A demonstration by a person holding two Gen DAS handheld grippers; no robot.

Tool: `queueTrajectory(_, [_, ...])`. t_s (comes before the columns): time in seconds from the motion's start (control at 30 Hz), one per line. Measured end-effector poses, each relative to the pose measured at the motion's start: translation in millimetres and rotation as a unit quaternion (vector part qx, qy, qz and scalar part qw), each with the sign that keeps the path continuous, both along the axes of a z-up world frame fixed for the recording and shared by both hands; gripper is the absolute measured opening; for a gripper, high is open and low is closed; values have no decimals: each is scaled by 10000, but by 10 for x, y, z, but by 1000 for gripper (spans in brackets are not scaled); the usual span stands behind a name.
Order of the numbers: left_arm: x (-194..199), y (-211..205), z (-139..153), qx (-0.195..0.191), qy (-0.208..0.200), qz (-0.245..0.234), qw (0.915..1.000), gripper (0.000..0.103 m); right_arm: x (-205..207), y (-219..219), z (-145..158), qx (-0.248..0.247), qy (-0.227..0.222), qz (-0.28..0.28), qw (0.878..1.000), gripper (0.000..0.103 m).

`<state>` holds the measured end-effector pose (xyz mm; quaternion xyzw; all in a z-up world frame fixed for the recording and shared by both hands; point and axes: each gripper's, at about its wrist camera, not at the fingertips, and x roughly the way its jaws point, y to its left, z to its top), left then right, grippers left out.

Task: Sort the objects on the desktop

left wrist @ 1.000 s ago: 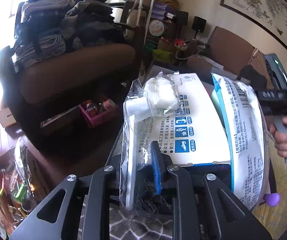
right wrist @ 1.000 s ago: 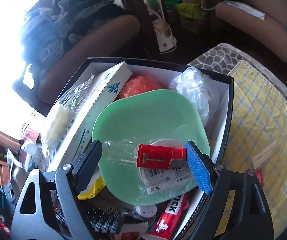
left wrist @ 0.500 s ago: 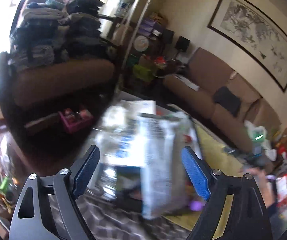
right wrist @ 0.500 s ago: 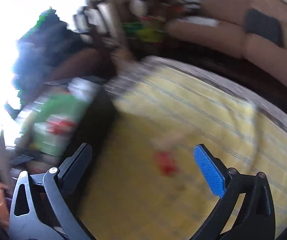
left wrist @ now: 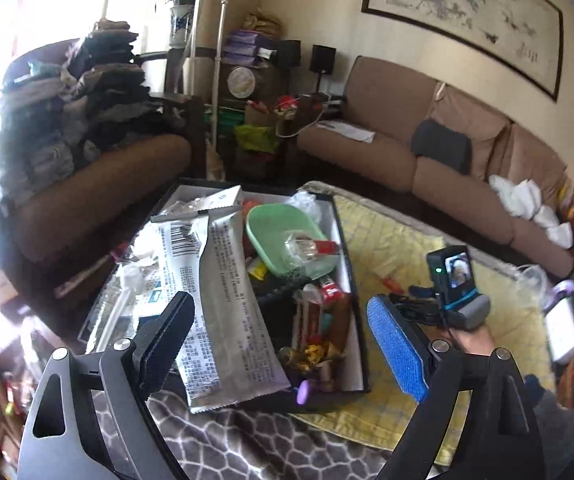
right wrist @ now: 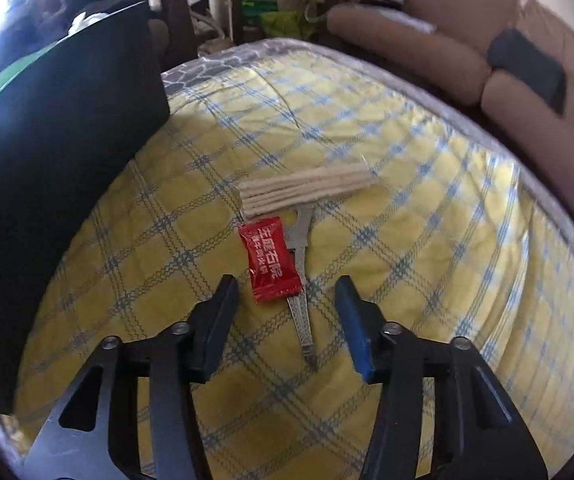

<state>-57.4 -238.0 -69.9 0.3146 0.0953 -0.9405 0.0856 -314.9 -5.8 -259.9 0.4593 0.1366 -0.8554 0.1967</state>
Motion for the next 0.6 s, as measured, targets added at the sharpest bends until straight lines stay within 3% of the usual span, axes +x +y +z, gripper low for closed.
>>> queueTrajectory(0.07, [-28, 19, -16, -100, -69, 62, 9999, 91, 63, 3, -10, -136, 158, 31, 9998, 23])
queueTrajectory(0.17, [-78, 40, -51, -177, -182, 105, 9996, 91, 112, 27, -12, -334, 231, -4, 9992, 16])
queueTrajectory(0.33, [-107, 137, -44, -419, -299, 158, 9986, 91, 214, 159, 114, -823, 126, 64, 9965, 9])
queueTrajectory(0.37, [-107, 179, -22, -474, -271, 136, 9984, 91, 236, 191, 159, -908, 144, 98, 9957, 1])
queueTrajectory(0.6, [-126, 596, 54, -884, -271, -189, 9955, 92, 340, 506, 434, -1498, 109, 274, 9883, 1])
